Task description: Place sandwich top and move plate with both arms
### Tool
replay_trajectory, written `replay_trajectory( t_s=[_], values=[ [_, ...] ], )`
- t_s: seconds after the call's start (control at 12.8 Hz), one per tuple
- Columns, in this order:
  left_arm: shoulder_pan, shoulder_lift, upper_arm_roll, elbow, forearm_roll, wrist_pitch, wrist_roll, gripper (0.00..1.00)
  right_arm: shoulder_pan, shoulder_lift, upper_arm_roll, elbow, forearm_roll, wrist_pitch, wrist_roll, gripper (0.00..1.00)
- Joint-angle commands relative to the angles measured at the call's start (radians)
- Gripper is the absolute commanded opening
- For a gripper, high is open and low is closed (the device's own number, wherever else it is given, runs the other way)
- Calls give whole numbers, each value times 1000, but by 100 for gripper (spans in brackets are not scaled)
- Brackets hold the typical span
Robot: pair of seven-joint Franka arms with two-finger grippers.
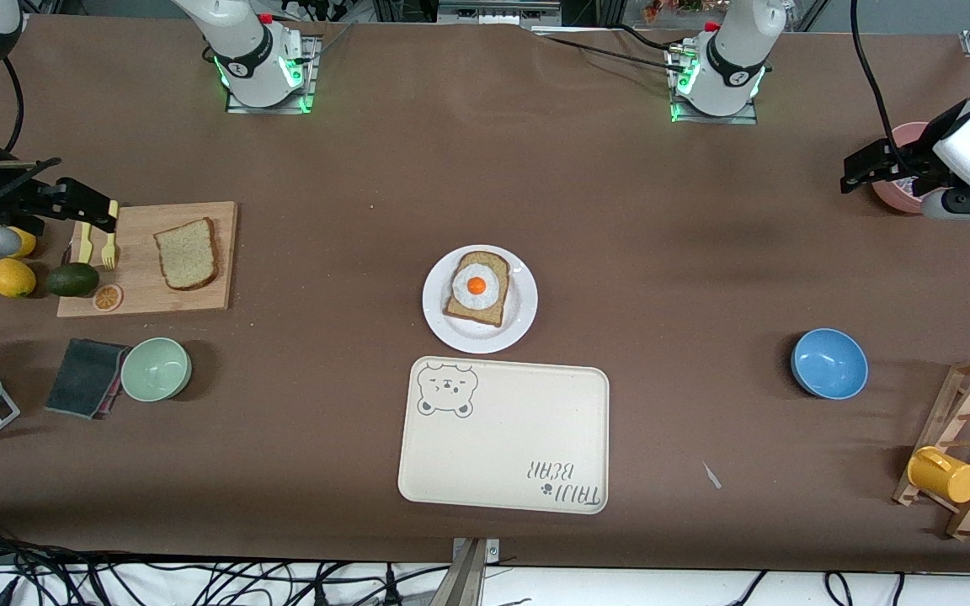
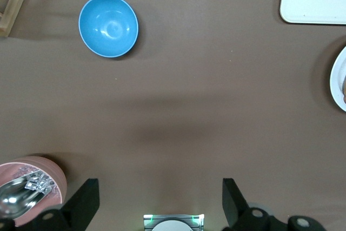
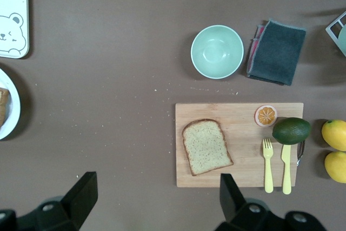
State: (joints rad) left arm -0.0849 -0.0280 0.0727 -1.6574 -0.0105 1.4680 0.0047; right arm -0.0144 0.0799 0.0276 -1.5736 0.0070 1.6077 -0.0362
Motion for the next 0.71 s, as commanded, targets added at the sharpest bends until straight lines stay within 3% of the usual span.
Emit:
replay_trajectory(
  t_s=[0.0, 0.39, 0.63],
  values=[
    [2, 3, -5, 7, 3, -3, -2, 100, -12, -19, 17, -20, -15, 11, 15, 100],
    [2, 2, -5, 7, 3, -3, -2, 100, 8, 64, 18, -17, -22, 11, -2, 100],
    [2, 2, -5, 7, 3, -3, -3, 100, 109, 104, 17, -37, -163, 5, 21, 100]
  ],
)
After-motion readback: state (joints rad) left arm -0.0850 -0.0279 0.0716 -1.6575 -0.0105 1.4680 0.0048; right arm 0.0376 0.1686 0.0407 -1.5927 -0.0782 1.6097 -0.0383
